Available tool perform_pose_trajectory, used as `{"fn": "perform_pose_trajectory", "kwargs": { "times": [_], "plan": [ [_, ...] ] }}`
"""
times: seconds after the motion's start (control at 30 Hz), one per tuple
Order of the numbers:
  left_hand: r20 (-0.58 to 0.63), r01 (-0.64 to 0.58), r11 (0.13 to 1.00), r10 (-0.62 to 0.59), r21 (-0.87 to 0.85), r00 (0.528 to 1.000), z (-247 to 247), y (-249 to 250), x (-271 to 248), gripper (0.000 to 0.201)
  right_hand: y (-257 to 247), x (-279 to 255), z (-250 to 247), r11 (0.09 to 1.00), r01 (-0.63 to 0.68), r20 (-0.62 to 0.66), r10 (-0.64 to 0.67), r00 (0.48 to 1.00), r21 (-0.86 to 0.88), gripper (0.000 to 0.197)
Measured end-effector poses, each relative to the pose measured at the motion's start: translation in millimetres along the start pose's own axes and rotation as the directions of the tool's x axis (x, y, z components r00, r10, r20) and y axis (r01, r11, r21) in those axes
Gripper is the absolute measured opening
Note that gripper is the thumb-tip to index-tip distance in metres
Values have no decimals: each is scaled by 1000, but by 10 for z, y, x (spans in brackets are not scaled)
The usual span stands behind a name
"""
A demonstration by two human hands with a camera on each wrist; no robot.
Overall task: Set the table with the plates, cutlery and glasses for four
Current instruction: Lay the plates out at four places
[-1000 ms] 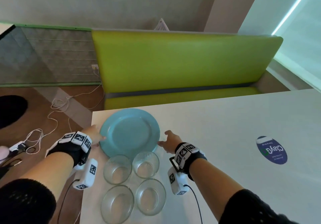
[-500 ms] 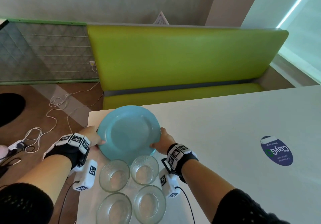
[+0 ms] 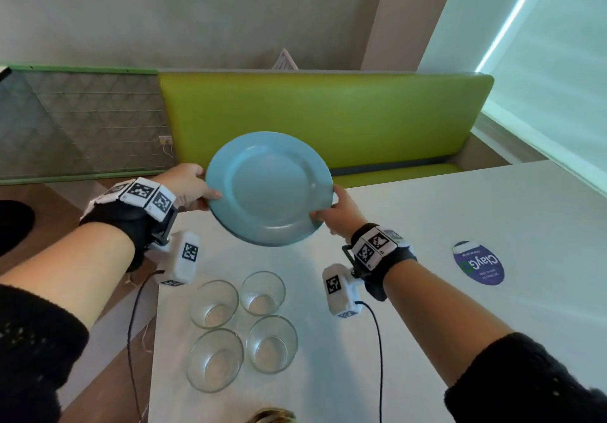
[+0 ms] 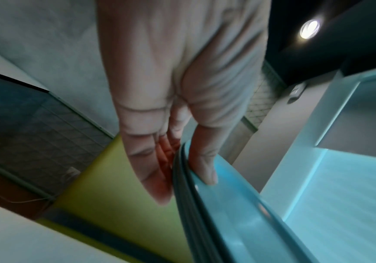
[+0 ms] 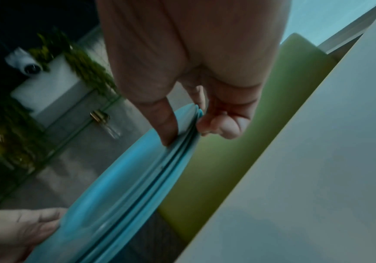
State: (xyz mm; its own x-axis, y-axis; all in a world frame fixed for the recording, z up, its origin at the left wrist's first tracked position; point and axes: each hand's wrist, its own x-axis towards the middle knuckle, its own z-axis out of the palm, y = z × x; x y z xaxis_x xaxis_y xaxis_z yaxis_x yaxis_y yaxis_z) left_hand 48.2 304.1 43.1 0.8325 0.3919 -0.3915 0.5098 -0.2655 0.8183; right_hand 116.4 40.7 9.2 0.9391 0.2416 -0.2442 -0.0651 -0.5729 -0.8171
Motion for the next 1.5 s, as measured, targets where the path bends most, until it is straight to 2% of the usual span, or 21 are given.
{"fn": "perform_pose_trajectory", "kwargs": {
  "times": [0.07,0.13,0.23,0.3,0.37,0.5,0.73,0.97,1.07,1.2,1.33,1.5],
  "plan": [
    [15,-46,995,48,-86,999,81,186,-204,12,-60,-181,-226,997,-1,-52,5,999,79,64],
    [30,-78,979,85,-187,996,192,342,-434,15,-91,-412,-434,983,6,-90,10,996,181,61],
    [-13,-110,943,112,-314,994,352,471,-788,7,-85,-833,-675,949,27,-133,16,991,315,59],
    [-18,-113,923,115,-368,993,463,483,-1010,31,-40,-1128,-784,912,32,-161,37,986,408,59],
    [-3,-110,906,120,-409,993,586,453,-1238,43,27,-1427,-867,875,42,-191,58,980,482,60],
    [66,-84,871,132,-485,989,897,340,-1679,41,219,-1986,-980,794,62,-230,99,968,604,58],
    [138,-11,799,118,-601,983,1413,112,-2165,38,582,-2667,-1147,670,38,-227,197,954,741,21],
    [87,28,752,40,-659,995,1755,21,-2250,48,843,-2835,-1327,536,20,-214,304,928,844,17],
    [61,34,760,8,-649,998,1882,-17,-2180,45,964,-2825,-1416,529,10,-227,346,910,849,17],
    [-3,32,773,-43,-634,999,1931,-38,-2105,45,1222,-2806,-1569,483,49,-291,440,850,874,14],
    [-108,15,766,-111,-643,988,1811,-73,-1995,48,1576,-2770,-1648,409,102,-328,532,780,907,38],
    [-224,-12,797,-155,-604,962,1616,-151,-1809,54,1960,-2706,-1460,435,13,-311,624,717,900,45]
  ]
}}
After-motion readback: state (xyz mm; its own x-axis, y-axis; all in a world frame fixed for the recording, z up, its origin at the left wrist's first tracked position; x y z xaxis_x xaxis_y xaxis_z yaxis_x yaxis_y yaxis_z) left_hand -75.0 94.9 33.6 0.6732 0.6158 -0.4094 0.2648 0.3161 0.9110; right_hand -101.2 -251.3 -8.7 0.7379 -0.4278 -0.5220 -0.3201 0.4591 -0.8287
